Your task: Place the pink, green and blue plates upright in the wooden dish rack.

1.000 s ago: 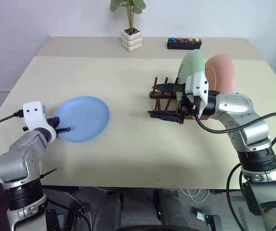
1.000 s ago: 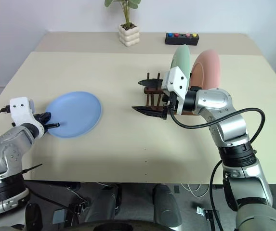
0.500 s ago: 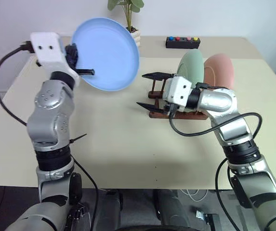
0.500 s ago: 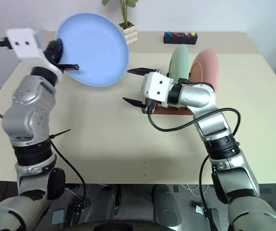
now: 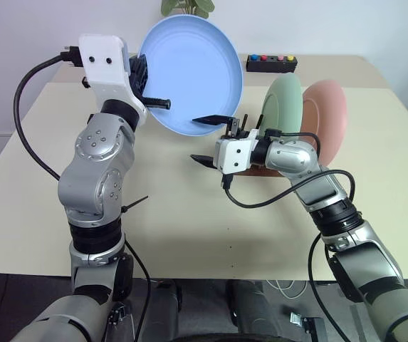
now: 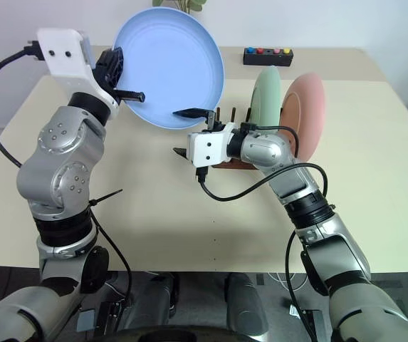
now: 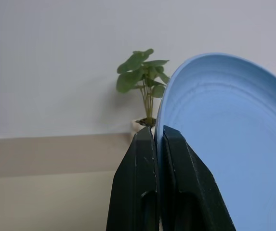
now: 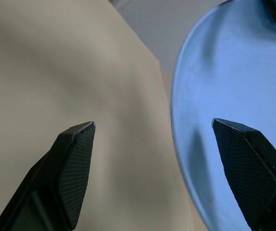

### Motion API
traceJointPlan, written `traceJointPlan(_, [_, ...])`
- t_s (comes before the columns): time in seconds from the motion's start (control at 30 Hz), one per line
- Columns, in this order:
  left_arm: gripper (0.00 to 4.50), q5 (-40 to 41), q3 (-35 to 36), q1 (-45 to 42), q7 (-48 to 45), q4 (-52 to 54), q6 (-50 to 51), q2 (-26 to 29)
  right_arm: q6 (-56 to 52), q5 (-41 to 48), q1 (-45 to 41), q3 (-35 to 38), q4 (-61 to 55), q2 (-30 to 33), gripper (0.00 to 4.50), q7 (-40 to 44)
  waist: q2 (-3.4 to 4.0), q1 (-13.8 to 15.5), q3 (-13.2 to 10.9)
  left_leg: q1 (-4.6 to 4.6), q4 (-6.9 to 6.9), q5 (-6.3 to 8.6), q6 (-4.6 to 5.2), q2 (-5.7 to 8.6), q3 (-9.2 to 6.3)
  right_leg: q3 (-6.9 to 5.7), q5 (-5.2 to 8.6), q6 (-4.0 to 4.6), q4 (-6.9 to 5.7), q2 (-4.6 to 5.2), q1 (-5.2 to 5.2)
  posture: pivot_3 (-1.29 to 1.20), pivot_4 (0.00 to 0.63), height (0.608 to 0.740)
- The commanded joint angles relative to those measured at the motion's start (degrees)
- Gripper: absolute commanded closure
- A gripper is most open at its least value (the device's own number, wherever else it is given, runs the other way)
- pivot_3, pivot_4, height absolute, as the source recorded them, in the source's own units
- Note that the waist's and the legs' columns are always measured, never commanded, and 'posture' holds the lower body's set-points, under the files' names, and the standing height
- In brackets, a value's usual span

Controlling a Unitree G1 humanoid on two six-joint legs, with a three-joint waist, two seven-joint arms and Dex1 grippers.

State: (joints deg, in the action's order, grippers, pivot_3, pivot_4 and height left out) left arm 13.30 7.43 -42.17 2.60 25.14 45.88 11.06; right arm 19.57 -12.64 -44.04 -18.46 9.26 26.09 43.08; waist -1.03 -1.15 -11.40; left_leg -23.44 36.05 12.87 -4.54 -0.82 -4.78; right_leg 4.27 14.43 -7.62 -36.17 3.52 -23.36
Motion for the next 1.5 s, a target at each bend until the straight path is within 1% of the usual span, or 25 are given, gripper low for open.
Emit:
traceJointPlan(0.03, [4.50,0.76,-0.55,-0.27,-1.18,3.65,-0.26,0.00,2.40,-2.56,-1.66,-0.12,0.76,0.21,1.34,-1.88,0.00,-0.01,0.00,0.00,0.00,0.00,0.00,0.00,0.00,0.00,0.00,0.00,0.00,0.00,0.00,0.00,0.150,0.730])
traceJointPlan(0.1, [4.50,0.56,-0.76,0.14,-1.43,3.69,-0.16,-0.01,2.66,-2.86,-1.67,0.03,0.96,0.11,2.25,-2.12,0.00,-0.01,0.00,0.00,0.00,0.00,0.00,0.00,0.00,0.00,0.00,0.00,0.00,0.00,0.00,0.00,0.150,0.730])
traceJointPlan(0.13, [4.50,0.51,-0.76,0.29,-1.48,3.81,-0.12,-0.07,2.72,-2.83,-1.62,0.10,0.85,0.08,2.86,-2.14,0.00,-0.01,0.00,0.00,0.00,0.00,0.00,0.00,0.00,0.00,0.00,0.00,0.00,0.00,0.00,0.00,0.150,0.730])
traceJointPlan(0.23, [4.50,1.16,0.08,0.26,-1.43,3.44,-0.12,-0.71,3.74,-4.55,-1.94,-0.08,1.02,0.30,4.38,-3.39,0.00,0.00,0.00,0.00,0.00,0.00,0.00,0.00,0.00,0.00,0.00,0.00,0.00,0.00,0.00,0.00,0.150,0.730])
traceJointPlan(0.27, [4.50,1.42,0.34,0.19,-1.40,3.40,-0.06,-0.97,4.03,-5.03,-2.01,-0.16,1.11,0.40,4.45,-3.70,0.00,-0.02,0.00,0.00,0.00,0.00,0.00,0.00,0.00,0.00,0.00,0.00,0.00,0.00,0.00,0.00,0.150,0.730])
traceJointPlan(0.37, [4.50,2.45,0.87,0.14,-1.93,3.68,-0.21,-1.70,4.82,-6.58,-2.09,-0.04,1.26,0.63,4.45,-5.12,0.00,0.00,0.00,0.00,0.00,0.00,0.00,0.00,0.00,0.00,0.00,0.00,0.00,0.00,0.01,0.00,0.150,0.730])
traceJointPlan(0.47, [3.54,5.23,2.71,0.46,-2.92,4.21,-1.53,-3.45,5.47,-7.84,-2.49,0.28,1.64,0.57,4.50,-6.54,0.00,0.08,0.00,0.00,0.02,0.00,0.00,0.00,0.00,0.00,0.00,0.00,0.00,0.01,0.02,0.00,0.150,0.730])
traceJointPlan(0.57, [2.04,7.76,4.15,0.25,-4.16,5.86,-4.55,-4.59,6.02,-7.74,-2.79,0.57,1.58,0.24,4.50,-7.26,0.00,0.06,0.00,0.00,0.03,-0.01,-0.01,0.00,0.00,0.00,0.00,0.00,0.01,0.01,0.03,0.00,0.150,0.730])
traceJointPlan(0.63, [1.00,7.95,5.18,0.13,-3.75,5.77,-5.93,-4.48,6.14,-7.78,-2.80,0.52,1.58,0.15,4.50,-7.46,0.00,0.04,0.00,0.00,0.02,0.00,-0.01,0.00,-0.01,0.00,0.00,0.00,0.01,0.01,0.02,0.00,0.150,0.730])
traceJointPlan(0.7, [0.06,7.84,5.79,0.14,-3.49,5.64,-8.01,-3.97,6.24,-7.67,-2.71,0.52,1.59,0.10,4.50,-7.54,0.00,-0.11,0.00,0.03,0.01,-0.01,-0.01,0.00,0.00,0.00,0.00,0.01,0.00,0.00,0.03,0.00,0.150,0.730])
traceJointPlan(0.8, [0.02,12.83,11.80,-0.92,-2.99,5.82,-12.26,-4.88,6.09,-6.71,-2.52,0.80,1.42,-0.32,4.50,-7.48,0.00,-0.09,0.00,0.03,0.02,-0.01,-0.01,0.00,0.00,0.00,0.00,0.01,-0.01,0.00,0.03,0.00,0.150,0.730])
traceJointPlan(0.87, [0.02,13.13,13.53,0.23,-4.53,5.84,-13.57,-1.92,5.54,-5.26,-2.61,1.58,0.90,-0.82,4.50,-7.48,0.00,-0.10,0.00,0.03,0.01,-0.01,-0.01,0.00,0.00,0.00,0.00,0.01,0.00,0.00,0.03,0.00,0.150,0.730])
traceJointPlan(1.0, [0.02,14.10,17.22,2.43,-6.53,4.49,-15.50,3.67,1.49,1.13,-2.47,4.40,-1.02,-2.93,4.50,-6.99,0.00,-0.11,0.00,0.03,0.01,-0.01,-0.01,0.00,0.00,0.01,0.00,0.01,-0.01,0.00,0.02,0.00,0.150,0.730])
traceJointPlan(1.07, [0.02,12.57,17.92,6.81,-10.12,2.72,-15.69,8.84,-1.66,7.18,-2.59,6.58,-3.38,-4.65,4.50,-5.89,0.00,-0.13,0.00,0.03,0.01,0.00,0.00,0.00,-0.01,0.01,0.00,0.01,0.00,0.00,0.05,0.00,0.150,0.730])
traceJointPlan(1.13, [0.02,11.40,18.05,14.07,-14.86,1.19,-16.41,13.58,-6.15,15.32,-2.69,9.00,-6.96,-6.89,4.50,-4.48,0.02,-0.40,0.00,0.04,-0.01,0.00,0.00,0.00,0.00,0.01,0.00,0.01,-0.04,0.00,0.04,0.00,0.150,0.730])
traceJointPlan(1.2, [0.02,12.35,18.09,18.62,-16.97,0.32,-16.95,15.14,-11.22,21.61,-2.41,10.83,-9.97,-8.43,4.50,-3.70,0.03,-0.86,-0.01,0.06,-0.04,0.00,0.01,-0.01,-0.01,0.01,0.00,0.02,-0.08,0.00,0.02,0.00,0.150,0.730])
traceJointPlan(1.27, [0.02,12.92,16.31,23.73,-20.32,0.42,-17.32,16.02,-19.30,29.69,-1.67,13.24,-13.92,-9.50,4.50,-3.38,-0.01,-0.87,0.01,0.03,-0.01,0.00,0.01,-0.02,-0.08,-0.04,0.00,0.02,-0.09,0.00,0.04,0.00,0.150,0.730])
traceJointPlan(1.3, [0.02,12.93,13.84,26.62,-22.39,1.19,-16.97,16.27,-24.98,35.57,-1.08,15.25,-16.35,-9.82,4.50,-3.79,-0.01,-0.89,0.01,0.03,0.00,0.00,0.01,-0.02,-0.08,-0.04,0.00,0.02,-0.09,0.01,0.05,0.00,0.150,0.730])
traceJointPlan(1.37, [0.02,12.49,9.71,30.13,-25.11,2.58,-16.91,16.55,-33.85,44.04,-0.18,18.24,-19.91,-9.56,4.50,-4.67,-0.01,-0.67,0.01,0.03,0.00,0.00,0.01,-0.01,-0.09,-0.04,0.01,0.03,-0.09,0.02,0.09,0.00,0.150,0.730])
traceJointPlan(1.43, [0.02,11.11,4.64,32.65,-27.28,4.18,-16.79,17.24,-40.62,51.07,0.91,20.92,-22.82,-8.29,4.50,-4.84,-0.01,-0.37,0.01,0.03,0.01,0.01,0.02,-0.01,-0.09,-0.04,0.01,0.05,-0.08,0.02,0.10,0.00,0.150,0.730])
traceJointPlan(1.5, [0.02,10.26,-0.74,35.21,-30.14,5.00,-16.45,17.96,-47.98,59.76,2.04,24.72,-25.28,-6.98,4.50,-6.83,0.00,-0.22,0.01,0.04,0.01,0.01,0.02,-0.01,-0.07,-0.03,0.08,0.17,-0.07,0.02,0.10,0.00,0.150,0.730])
